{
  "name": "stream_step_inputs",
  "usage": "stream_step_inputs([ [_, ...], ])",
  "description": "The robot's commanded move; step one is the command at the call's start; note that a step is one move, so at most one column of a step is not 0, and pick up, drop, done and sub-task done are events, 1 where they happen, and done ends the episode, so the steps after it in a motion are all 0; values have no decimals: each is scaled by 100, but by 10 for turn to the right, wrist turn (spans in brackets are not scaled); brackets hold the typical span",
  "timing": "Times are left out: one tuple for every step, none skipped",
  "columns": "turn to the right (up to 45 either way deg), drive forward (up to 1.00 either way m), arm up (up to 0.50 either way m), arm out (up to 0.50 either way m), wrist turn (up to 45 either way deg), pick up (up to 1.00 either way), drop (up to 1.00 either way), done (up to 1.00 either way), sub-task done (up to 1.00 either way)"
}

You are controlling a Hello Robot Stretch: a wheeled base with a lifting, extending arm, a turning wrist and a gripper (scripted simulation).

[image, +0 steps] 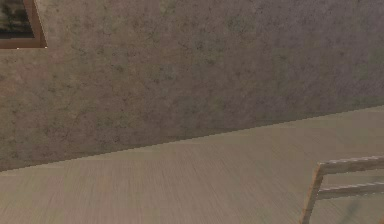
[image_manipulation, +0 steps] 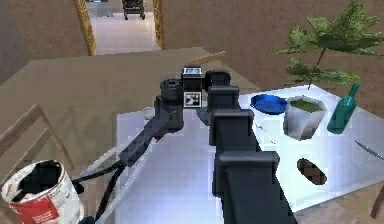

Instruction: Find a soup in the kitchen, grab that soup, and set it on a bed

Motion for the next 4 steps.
stream_step_inputs([
  [0, 0, 0, -22, 0, 0, 0, 0, 0],
  [-450, 0, 0, 0, 0, 0, 0, 0, 0],
  [-450, 0, 0, 0, 0, 0, 0, 0, 0],
  [-30, 0, 0, 0, 0, 0, 0, 0, 0],
])
